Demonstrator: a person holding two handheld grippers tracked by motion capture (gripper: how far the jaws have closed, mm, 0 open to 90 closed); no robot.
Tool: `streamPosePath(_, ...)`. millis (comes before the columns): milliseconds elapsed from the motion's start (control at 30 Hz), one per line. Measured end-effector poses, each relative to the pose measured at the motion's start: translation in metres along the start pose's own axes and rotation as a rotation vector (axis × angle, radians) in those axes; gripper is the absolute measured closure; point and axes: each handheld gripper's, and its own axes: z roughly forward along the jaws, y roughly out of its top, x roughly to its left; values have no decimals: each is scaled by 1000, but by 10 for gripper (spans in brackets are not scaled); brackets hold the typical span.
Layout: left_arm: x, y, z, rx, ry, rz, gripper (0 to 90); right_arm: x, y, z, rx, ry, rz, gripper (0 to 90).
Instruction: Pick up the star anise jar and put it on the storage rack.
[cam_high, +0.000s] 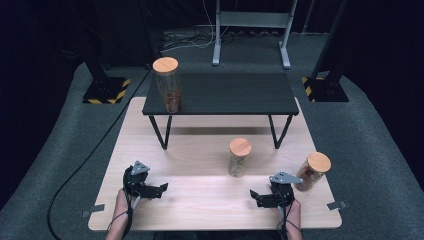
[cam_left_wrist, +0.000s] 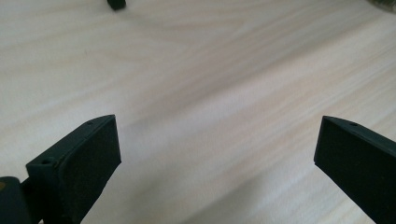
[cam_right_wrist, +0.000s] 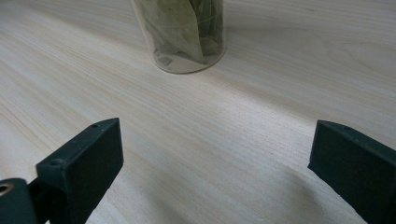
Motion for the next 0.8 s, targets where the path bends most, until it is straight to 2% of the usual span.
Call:
streamPosePath(167, -4, -16, 6, 32, 16, -7, 0, 0, 0, 0, 0, -3, -5, 19)
streamPosePath(333, -10, -24, 7, -9, 65, 13, 0, 1, 0, 0, -1, -3, -7, 21)
streamPosePath(400, -13, -26, 9, -8, 97, 32, 0, 0, 0, -1, -3, -2, 0, 21)
streamPosePath(533, -16, -25, 10, -10, 117, 11, 0, 0, 0, -1, -7, -6, 3, 20)
streamPosePath(800, -17, -24, 11, -10, 122, 5, 0, 2, 0, 1, 13, -17, -19, 20)
